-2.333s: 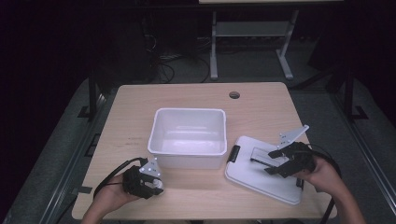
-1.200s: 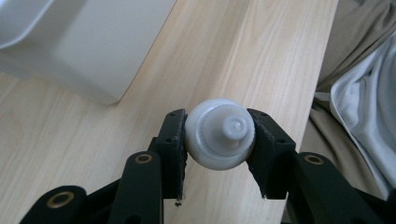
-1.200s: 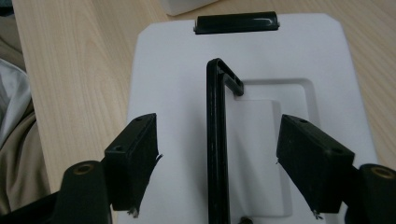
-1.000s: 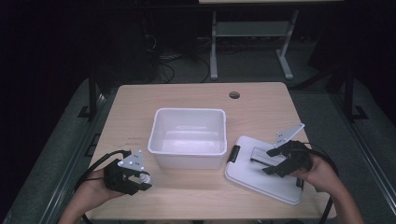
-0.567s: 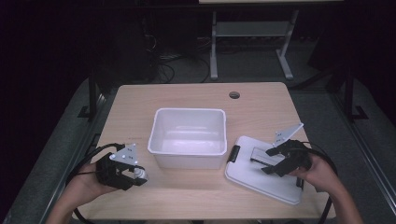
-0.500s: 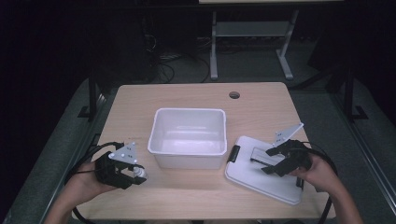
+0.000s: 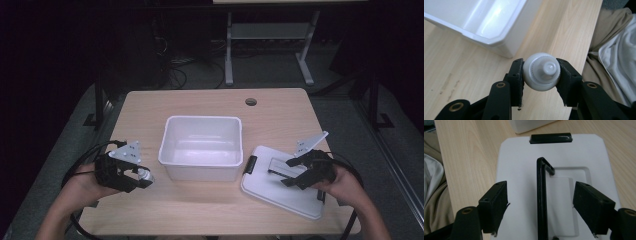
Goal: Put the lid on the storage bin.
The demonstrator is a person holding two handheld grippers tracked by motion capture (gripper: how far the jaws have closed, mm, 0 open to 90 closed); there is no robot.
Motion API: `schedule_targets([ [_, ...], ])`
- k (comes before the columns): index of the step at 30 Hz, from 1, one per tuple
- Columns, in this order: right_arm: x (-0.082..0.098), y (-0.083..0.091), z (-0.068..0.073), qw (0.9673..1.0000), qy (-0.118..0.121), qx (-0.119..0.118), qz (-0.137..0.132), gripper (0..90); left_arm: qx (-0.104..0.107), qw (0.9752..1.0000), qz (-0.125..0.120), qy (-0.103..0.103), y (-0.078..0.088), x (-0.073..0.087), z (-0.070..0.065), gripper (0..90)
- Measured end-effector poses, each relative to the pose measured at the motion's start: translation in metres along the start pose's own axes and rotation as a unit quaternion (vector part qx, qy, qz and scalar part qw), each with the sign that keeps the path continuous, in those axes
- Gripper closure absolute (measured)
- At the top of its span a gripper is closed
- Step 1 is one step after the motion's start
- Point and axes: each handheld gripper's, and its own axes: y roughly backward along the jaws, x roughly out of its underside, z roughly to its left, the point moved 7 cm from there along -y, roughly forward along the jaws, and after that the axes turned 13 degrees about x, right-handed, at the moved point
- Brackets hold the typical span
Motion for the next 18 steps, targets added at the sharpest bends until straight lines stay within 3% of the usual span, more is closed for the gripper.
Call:
schedule_targets([
  [18,0.000,-0.001,-0.003,1.0000,0.002,0.003,0.001,27.4,-0.015,0.9999,-0.003,-0.007,0.024,-0.032,0.018,60.0],
])
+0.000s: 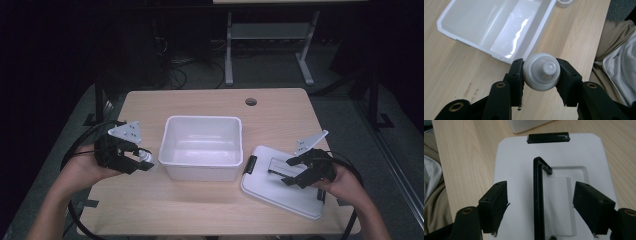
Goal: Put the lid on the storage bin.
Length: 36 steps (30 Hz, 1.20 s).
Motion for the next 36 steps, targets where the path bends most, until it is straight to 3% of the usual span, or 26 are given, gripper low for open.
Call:
schedule_targets([
  [18,0.004,0.009,-0.005,1.0000,-0.005,0.005,-0.002,27.4,-0.004,1.0000,0.007,0.000,-0.010,-0.018,0.018,60.0],
  [24,0.005,0.008,-0.006,1.0000,-0.006,0.003,0.001,27.4,-0.008,0.9999,0.002,0.013,-0.013,-0.020,0.027,60.0],
  [36,0.005,0.006,-0.008,1.0000,-0.002,0.003,0.006,27.4,-0.005,0.9998,0.007,0.017,-0.025,-0.024,0.040,60.1],
])
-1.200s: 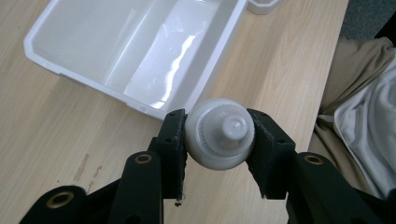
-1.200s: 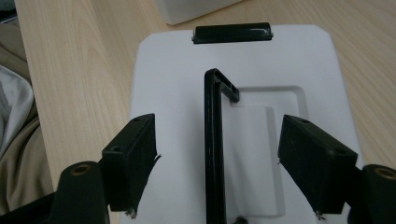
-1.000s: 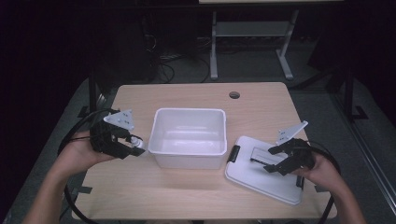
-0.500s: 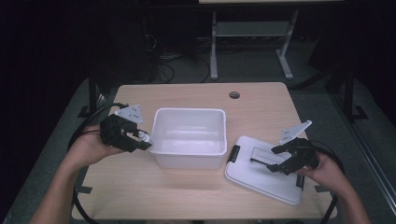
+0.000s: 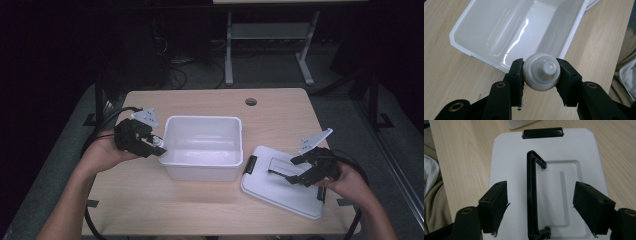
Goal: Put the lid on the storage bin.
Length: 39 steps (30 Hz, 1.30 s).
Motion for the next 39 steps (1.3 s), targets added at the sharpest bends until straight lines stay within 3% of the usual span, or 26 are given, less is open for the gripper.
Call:
schedule_targets([
  [15,0.002,0.004,-0.003,1.0000,0.000,0.005,0.003,27.4,-0.009,0.9999,0.010,-0.003,-0.018,-0.003,0.008,60.0],
  [28,0.004,0.005,-0.005,0.9999,-0.001,0.012,0.000,27.4,-0.007,0.9997,0.022,0.008,-0.034,0.001,0.012,60.0],
  [39,0.005,0.002,-0.004,1.0000,-0.002,0.008,0.000,27.4,-0.002,0.9996,0.018,0.020,-0.045,0.008,0.017,59.9],
])
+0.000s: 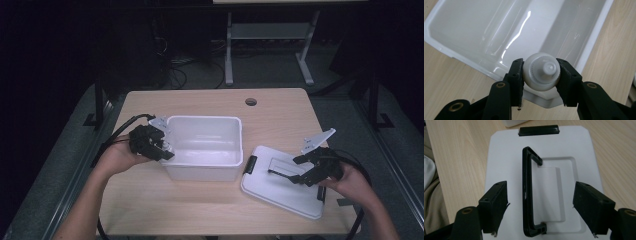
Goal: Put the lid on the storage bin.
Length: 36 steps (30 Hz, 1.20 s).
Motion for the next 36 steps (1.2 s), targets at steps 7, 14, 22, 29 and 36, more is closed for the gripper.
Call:
schedule_targets([
  [7,0.000,0.001,0.000,1.0000,-0.003,-0.002,-0.001,27.4,-0.001,1.0000,0.002,-0.005,-0.004,-0.003,0.000,59.9],
  [14,0.001,0.003,-0.001,1.0000,-0.006,-0.002,-0.006,27.4,-0.003,0.9999,0.006,-0.009,-0.009,-0.005,0.000,59.9],
  [22,0.002,0.004,-0.001,0.9999,-0.008,-0.002,-0.005,27.4,-0.011,0.9996,0.019,-0.015,-0.019,-0.007,0.001,59.9],
  [29,0.002,0.006,-0.002,0.9999,-0.009,-0.001,-0.007,27.4,-0.011,0.9997,0.020,-0.007,-0.022,-0.004,0.004,60.0],
  [36,0.003,0.007,-0.002,0.9999,-0.009,-0.001,-0.007,27.4,-0.008,0.9999,0.011,-0.004,-0.024,-0.005,0.004,59.9],
])
